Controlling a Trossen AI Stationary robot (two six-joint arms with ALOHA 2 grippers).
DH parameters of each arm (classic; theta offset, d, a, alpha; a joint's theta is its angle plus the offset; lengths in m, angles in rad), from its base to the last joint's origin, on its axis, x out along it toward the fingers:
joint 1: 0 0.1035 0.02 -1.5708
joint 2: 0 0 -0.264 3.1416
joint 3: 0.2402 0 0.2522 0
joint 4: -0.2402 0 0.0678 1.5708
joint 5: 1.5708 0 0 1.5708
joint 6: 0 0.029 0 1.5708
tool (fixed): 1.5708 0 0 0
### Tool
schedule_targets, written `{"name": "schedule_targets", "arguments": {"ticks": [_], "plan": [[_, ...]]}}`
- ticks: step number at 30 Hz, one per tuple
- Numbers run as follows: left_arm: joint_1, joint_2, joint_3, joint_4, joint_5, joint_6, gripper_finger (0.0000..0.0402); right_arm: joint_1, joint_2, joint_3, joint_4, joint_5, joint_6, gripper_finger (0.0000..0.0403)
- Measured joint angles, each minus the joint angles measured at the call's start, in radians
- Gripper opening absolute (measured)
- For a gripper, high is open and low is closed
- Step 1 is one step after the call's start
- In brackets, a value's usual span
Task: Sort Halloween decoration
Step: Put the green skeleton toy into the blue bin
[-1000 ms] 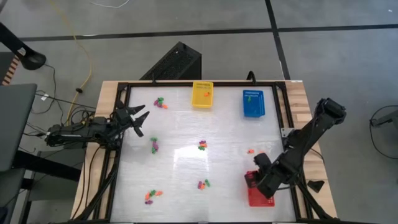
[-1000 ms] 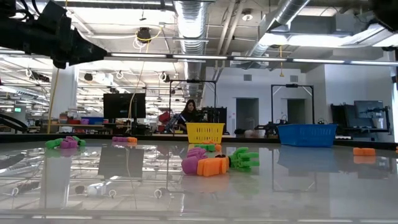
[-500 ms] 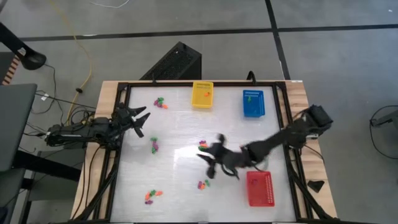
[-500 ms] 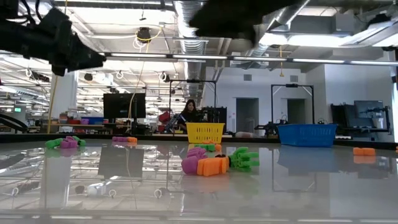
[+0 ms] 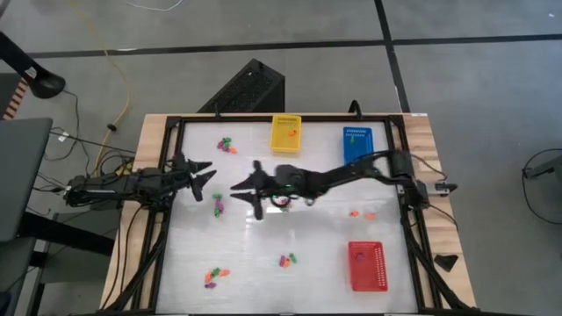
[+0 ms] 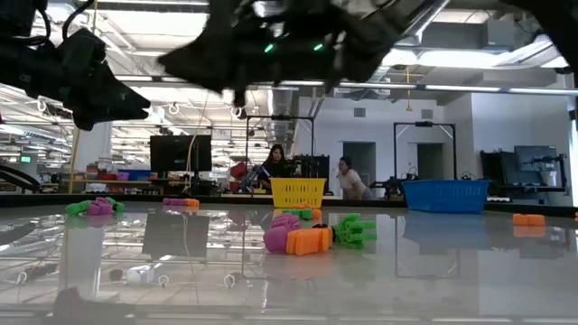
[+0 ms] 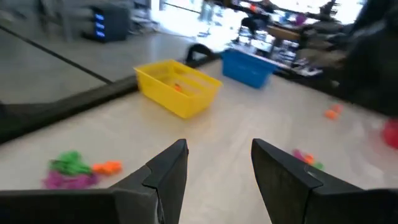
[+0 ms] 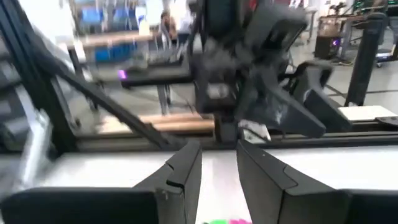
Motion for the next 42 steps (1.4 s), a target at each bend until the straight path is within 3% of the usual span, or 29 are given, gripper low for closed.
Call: {"name": "schedule_targets", "arguments": {"ticks": [4, 10, 18, 26, 31, 42], "plan": [[0.000, 0.000, 0.000, -0.013, 0.039, -0.004, 0.0169, -0.021, 0.120, 0.152, -0.118, 0.017, -0.098, 0.0133], [0.000, 0.000, 0.000, -0.067, 0.037, -0.038, 0.0169, -0.066, 0.200, 0.297, -0.269, 0.018, -0.076, 0.0133], [0.000, 0.000, 0.002, -0.129, -0.058, -0.036, 0.0169, -0.112, 0.331, 0.401, -0.287, -0.025, -0.024, 0.0138], [0.000, 0.000, 0.002, -0.130, -0.102, 0.016, 0.0169, -0.099, 0.453, 0.519, -0.278, -0.018, -0.022, 0.0192], [0.000, 0.000, 0.002, -0.130, -0.104, 0.031, 0.0169, -0.104, 0.472, 0.539, -0.311, -0.009, -0.002, 0.0214], [0.000, 0.000, 0.000, -0.114, -0.115, 0.047, 0.0169, -0.088, 0.488, 0.539, -0.317, -0.005, -0.006, 0.0212]]}}
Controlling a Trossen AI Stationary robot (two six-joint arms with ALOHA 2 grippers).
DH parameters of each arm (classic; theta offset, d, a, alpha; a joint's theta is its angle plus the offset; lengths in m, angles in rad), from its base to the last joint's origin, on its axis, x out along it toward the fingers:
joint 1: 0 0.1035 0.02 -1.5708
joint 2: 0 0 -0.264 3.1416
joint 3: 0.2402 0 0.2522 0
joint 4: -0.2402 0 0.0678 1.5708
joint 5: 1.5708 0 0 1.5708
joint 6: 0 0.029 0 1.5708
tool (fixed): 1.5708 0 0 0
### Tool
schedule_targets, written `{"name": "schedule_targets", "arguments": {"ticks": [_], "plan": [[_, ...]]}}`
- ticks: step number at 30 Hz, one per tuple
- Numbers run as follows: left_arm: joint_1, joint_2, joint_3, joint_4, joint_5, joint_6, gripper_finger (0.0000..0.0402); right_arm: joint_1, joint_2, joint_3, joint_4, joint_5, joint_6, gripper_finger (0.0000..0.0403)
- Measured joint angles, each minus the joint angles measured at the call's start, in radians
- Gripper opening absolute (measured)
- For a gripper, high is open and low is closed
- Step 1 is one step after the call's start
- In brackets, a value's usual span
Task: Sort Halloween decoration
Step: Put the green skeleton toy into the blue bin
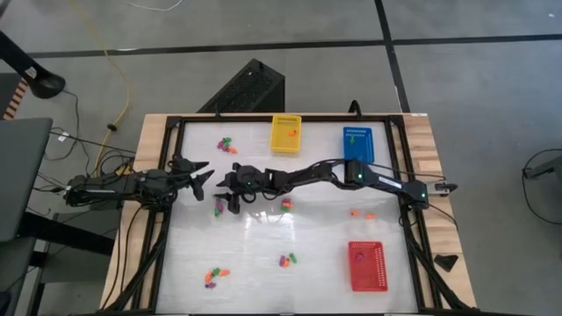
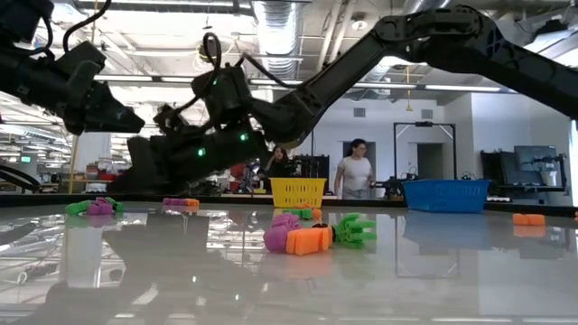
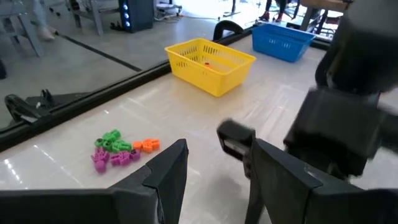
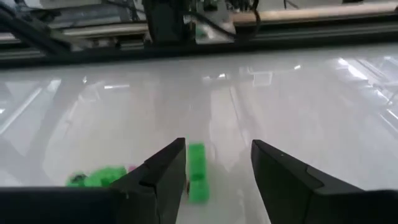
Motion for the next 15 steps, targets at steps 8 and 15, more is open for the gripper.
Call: {"name": "schedule_targets", "arguments": {"ticks": [8, 15], "plan": [[0.000, 0.000, -0.002, 0.061, -0.012, 0.041, 0.0169, 0.001, 0.027, 0.001, -0.004, 0.007, 0.010, 0.0212], [0.000, 0.000, -0.002, 0.067, -0.012, 0.047, 0.0169, 0.019, 0.027, 0.002, -0.045, 0.007, -0.037, 0.0193]]}}
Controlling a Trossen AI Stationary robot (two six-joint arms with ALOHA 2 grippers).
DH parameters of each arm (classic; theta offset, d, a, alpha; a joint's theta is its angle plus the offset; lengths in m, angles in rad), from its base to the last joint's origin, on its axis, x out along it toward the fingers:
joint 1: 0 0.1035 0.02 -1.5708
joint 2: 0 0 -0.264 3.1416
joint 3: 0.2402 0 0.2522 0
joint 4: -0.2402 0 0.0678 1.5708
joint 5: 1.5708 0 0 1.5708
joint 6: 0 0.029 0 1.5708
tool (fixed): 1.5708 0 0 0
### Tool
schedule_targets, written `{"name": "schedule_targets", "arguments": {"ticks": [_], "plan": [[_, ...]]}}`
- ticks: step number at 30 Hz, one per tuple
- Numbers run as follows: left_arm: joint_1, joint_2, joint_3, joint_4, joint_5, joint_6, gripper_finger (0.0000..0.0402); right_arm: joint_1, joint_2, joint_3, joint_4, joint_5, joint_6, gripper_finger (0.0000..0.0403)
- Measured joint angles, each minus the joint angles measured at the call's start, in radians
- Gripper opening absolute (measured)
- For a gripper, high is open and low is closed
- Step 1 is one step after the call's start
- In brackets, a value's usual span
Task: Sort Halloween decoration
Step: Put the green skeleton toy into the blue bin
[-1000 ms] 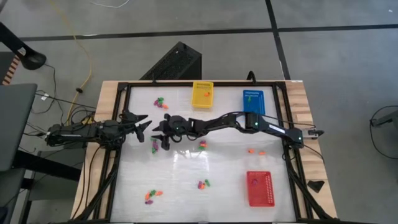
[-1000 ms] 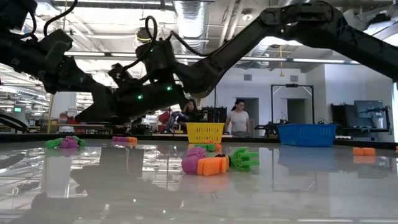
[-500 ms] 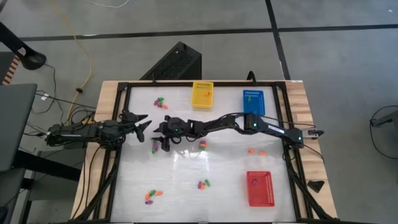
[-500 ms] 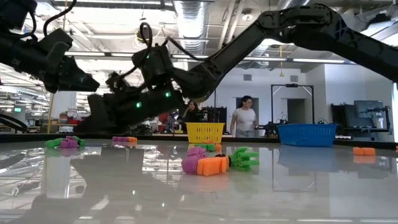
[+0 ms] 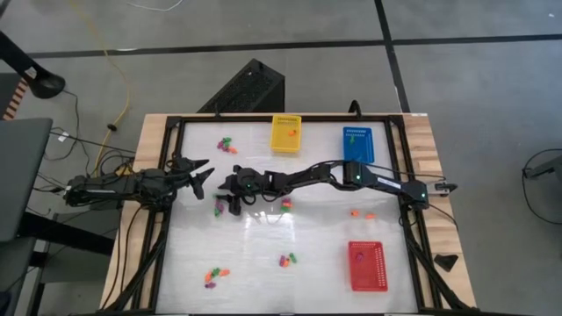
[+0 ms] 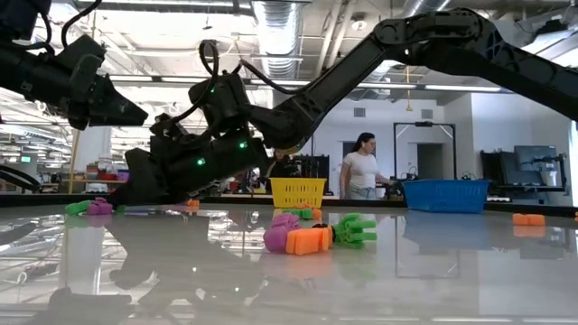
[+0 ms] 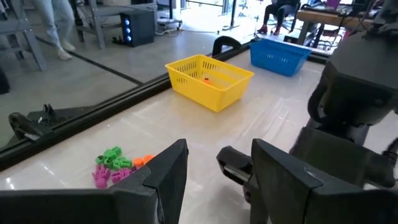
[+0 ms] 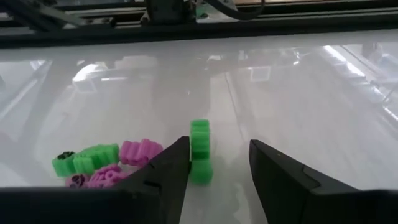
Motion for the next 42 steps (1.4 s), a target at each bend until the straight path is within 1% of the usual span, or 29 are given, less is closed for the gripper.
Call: {"name": "schedule_targets", "arguments": {"ticks": [2, 6, 13, 17, 23, 27, 30, 33, 38, 42], "plan": [[0.000, 0.000, 0.000, -0.001, 0.000, 0.000, 0.0169, 0.010, 0.000, 0.000, -0.010, 0.005, -0.028, 0.0182], [0.000, 0.000, 0.000, -0.003, 0.001, 0.000, 0.0169, 0.024, -0.001, 0.001, -0.021, 0.051, -0.040, 0.0154], [0.000, 0.000, 0.001, -0.003, 0.001, -0.001, 0.0169, 0.028, 0.000, -0.001, -0.050, 0.048, -0.044, 0.0093], [0.000, 0.000, 0.001, -0.003, 0.002, -0.001, 0.0169, 0.030, -0.010, -0.001, -0.054, 0.045, -0.016, 0.0059], [0.000, 0.000, 0.002, -0.004, 0.005, -0.001, 0.0169, 0.031, -0.062, -0.007, -0.086, 0.035, -0.008, 0.0057], [0.000, 0.000, 0.002, -0.006, 0.009, -0.003, 0.0169, 0.030, -0.158, -0.006, -0.158, 0.034, -0.031, 0.0057], [0.000, 0.000, 0.002, -0.014, 0.026, -0.022, 0.0169, 0.023, -0.255, -0.004, -0.318, 0.040, -0.080, 0.0052], [0.000, 0.000, 0.002, -0.025, 0.067, -0.044, 0.0169, 0.015, -0.361, -0.004, -0.560, 0.075, -0.121, 0.0052], [0.000, 0.000, 0.002, -0.048, 0.111, -0.093, 0.0169, -0.014, -0.543, -0.002, -0.952, 0.182, -0.128, 0.0042], [0.000, 0.000, 0.004, -0.077, 0.122, -0.132, 0.0169, -0.062, -0.627, -0.003, -1.189, 0.269, -0.096, 0.0033]]}}
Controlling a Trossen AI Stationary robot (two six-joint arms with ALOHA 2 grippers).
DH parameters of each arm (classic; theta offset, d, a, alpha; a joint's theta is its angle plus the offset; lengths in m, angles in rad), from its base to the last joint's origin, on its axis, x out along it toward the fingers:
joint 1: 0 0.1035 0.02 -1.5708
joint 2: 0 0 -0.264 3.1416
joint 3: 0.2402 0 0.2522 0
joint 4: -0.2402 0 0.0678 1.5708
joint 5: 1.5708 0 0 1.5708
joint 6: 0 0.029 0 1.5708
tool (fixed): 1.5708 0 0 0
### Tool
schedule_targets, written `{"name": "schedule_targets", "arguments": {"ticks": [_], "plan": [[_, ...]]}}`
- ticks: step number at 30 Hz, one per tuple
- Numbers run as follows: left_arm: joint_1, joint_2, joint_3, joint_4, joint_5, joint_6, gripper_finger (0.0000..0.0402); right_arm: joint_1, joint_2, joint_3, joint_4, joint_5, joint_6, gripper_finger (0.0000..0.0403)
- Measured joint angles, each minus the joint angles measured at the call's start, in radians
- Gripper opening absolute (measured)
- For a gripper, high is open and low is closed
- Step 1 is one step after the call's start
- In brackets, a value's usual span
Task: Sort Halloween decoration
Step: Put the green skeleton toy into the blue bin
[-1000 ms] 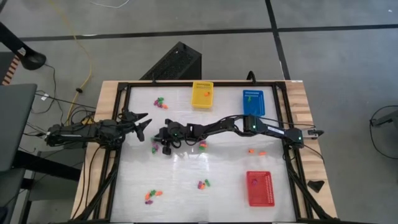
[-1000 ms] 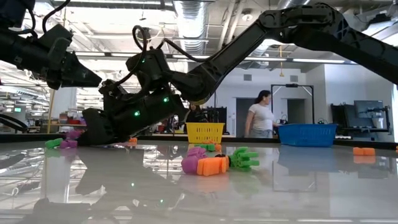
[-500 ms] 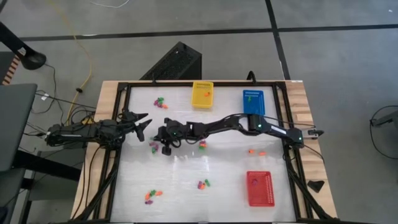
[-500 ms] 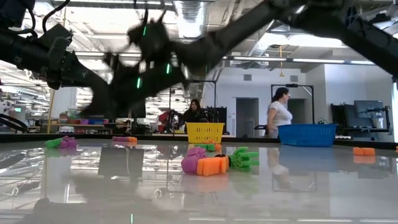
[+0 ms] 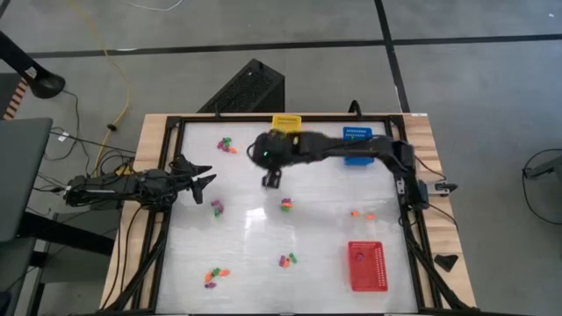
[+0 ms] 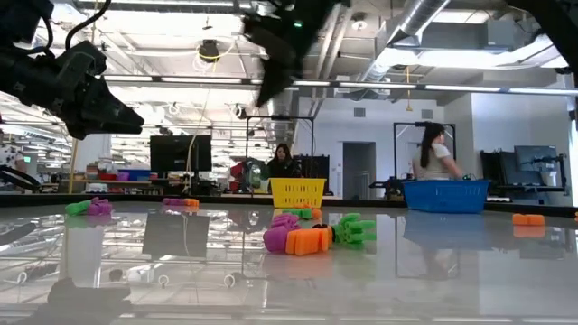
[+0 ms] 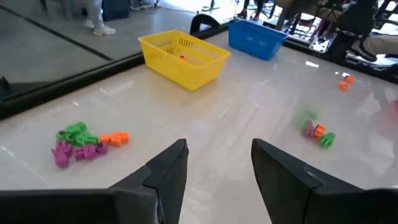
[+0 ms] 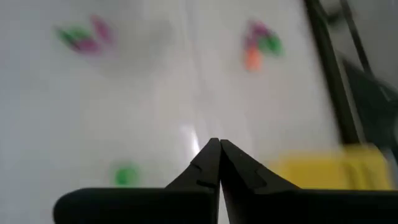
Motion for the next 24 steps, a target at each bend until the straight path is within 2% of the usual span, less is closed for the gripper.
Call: {"name": "schedule_targets", "arguments": {"ticks": [7, 9, 11, 14, 16, 19, 21, 24], "plan": [[0.000, 0.000, 0.002, -0.019, 0.057, -0.052, 0.0169, -0.077, -0.100, -0.001, -0.318, 0.009, 0.095, 0.0021], [0.000, 0.000, 0.002, -0.019, 0.086, -0.053, 0.0169, -0.078, -0.117, -0.020, -0.314, -0.010, 0.135, 0.0028], [0.000, 0.000, 0.002, -0.020, 0.103, -0.058, 0.0169, -0.064, -0.134, -0.065, -0.282, -0.099, 0.166, 0.0038], [0.000, 0.000, 0.002, -0.021, 0.106, -0.074, 0.0169, -0.003, -0.139, -0.156, -0.186, -0.202, 0.188, 0.0048], [0.000, 0.000, 0.002, -0.021, 0.107, -0.079, 0.0169, 0.058, -0.135, -0.240, -0.100, -0.207, 0.202, 0.0050], [0.000, 0.000, 0.002, -0.021, 0.106, -0.077, 0.0169, 0.151, -0.135, -0.380, 0.136, -0.205, 0.241, 0.0051], [0.000, 0.000, 0.002, -0.021, 0.103, -0.075, 0.0169, 0.207, -0.135, -0.466, 0.313, -0.184, 0.271, 0.0052], [0.000, 0.000, 0.001, -0.015, 0.104, -0.023, 0.0169, 0.275, -0.135, -0.552, 0.502, -0.065, 0.353, 0.0053]]}}
